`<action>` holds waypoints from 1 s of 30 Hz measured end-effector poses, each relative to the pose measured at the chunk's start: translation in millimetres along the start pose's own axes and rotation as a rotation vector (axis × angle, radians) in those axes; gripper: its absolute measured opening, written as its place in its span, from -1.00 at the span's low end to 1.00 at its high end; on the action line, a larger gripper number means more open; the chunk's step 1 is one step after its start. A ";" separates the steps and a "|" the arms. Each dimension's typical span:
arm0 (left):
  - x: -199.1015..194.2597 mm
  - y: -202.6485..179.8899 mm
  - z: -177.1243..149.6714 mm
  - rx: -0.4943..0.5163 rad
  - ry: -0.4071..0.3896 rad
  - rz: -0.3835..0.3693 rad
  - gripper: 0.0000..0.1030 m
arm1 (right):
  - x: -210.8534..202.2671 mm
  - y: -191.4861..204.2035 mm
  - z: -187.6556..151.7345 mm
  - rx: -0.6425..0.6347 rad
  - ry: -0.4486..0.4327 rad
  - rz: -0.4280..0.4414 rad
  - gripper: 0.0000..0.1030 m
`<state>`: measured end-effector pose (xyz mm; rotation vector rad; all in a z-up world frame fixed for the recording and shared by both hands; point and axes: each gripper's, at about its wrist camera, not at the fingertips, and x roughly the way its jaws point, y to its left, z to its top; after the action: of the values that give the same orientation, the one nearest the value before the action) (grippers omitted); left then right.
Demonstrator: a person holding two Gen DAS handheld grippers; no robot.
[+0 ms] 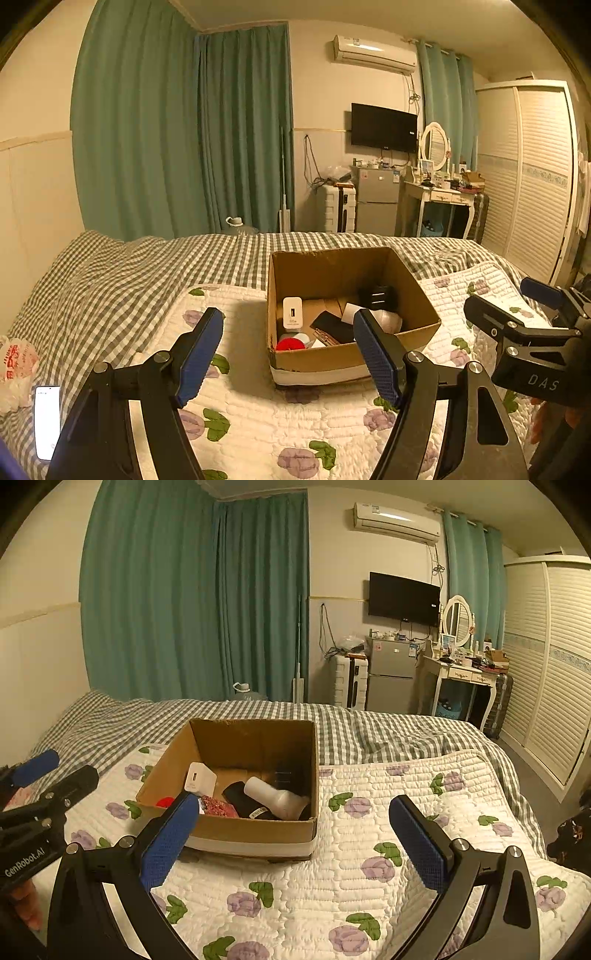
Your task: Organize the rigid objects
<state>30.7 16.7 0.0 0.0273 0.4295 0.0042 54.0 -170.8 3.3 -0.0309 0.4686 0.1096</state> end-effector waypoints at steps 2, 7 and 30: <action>0.1 -0.4 -0.6 -0.001 0.002 -0.003 0.47 | -1.4 0.5 0.2 0.000 0.000 -0.001 1.00; -0.2 -1.4 -1.0 -0.001 0.005 -0.016 0.47 | -2.4 1.5 0.8 -0.008 0.004 -0.001 1.00; -0.1 -1.4 -3.6 -0.010 0.003 -0.010 0.47 | 1.1 11.4 -1.4 -0.030 0.026 0.001 1.00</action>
<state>29.0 15.4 -3.3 0.0152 0.4326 -0.0030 53.1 -159.5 1.5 -0.0616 0.4925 0.1178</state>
